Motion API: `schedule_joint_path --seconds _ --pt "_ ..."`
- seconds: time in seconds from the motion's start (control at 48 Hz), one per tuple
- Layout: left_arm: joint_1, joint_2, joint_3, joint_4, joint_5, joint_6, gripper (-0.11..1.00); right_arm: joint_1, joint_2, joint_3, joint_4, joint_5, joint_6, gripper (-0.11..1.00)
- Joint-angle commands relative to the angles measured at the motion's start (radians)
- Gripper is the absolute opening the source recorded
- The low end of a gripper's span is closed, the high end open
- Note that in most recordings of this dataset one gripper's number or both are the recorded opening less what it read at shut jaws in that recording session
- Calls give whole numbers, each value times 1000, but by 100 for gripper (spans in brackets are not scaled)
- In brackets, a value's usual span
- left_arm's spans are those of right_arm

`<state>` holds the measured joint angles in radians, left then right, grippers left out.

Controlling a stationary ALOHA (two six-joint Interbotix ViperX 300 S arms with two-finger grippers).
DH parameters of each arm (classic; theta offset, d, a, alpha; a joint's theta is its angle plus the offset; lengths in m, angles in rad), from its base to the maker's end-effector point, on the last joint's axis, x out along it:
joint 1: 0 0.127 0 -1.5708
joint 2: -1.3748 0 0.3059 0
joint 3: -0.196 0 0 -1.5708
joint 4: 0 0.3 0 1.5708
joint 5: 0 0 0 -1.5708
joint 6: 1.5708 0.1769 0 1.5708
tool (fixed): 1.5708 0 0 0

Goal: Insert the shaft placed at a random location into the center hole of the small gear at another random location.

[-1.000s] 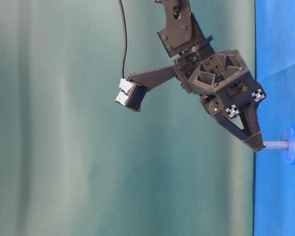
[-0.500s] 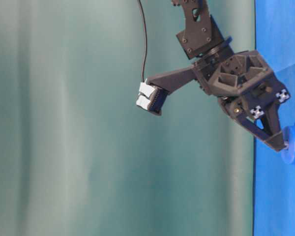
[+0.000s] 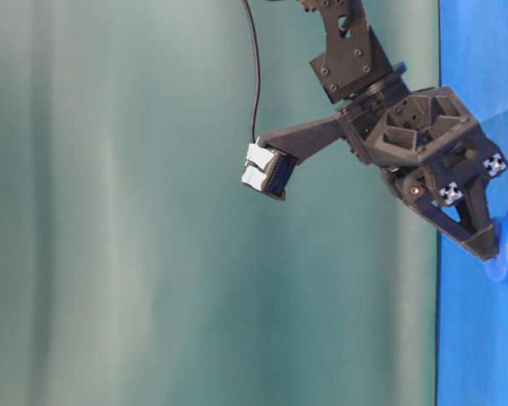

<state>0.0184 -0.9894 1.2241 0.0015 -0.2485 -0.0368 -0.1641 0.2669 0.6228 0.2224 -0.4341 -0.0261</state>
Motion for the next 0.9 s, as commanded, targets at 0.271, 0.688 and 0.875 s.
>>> schedule_joint_path --seconds 0.271,0.688,0.875 --pt "2 0 -11 0 -5 -2 0 -5 -38 -29 9 5 0 57" --pt "3 -14 -11 0 -3 -2 0 -6 -166 -12 9 75 -2 75" --pt "2 -14 -9 0 -2 -2 0 -5 -227 -9 9 121 -2 75"
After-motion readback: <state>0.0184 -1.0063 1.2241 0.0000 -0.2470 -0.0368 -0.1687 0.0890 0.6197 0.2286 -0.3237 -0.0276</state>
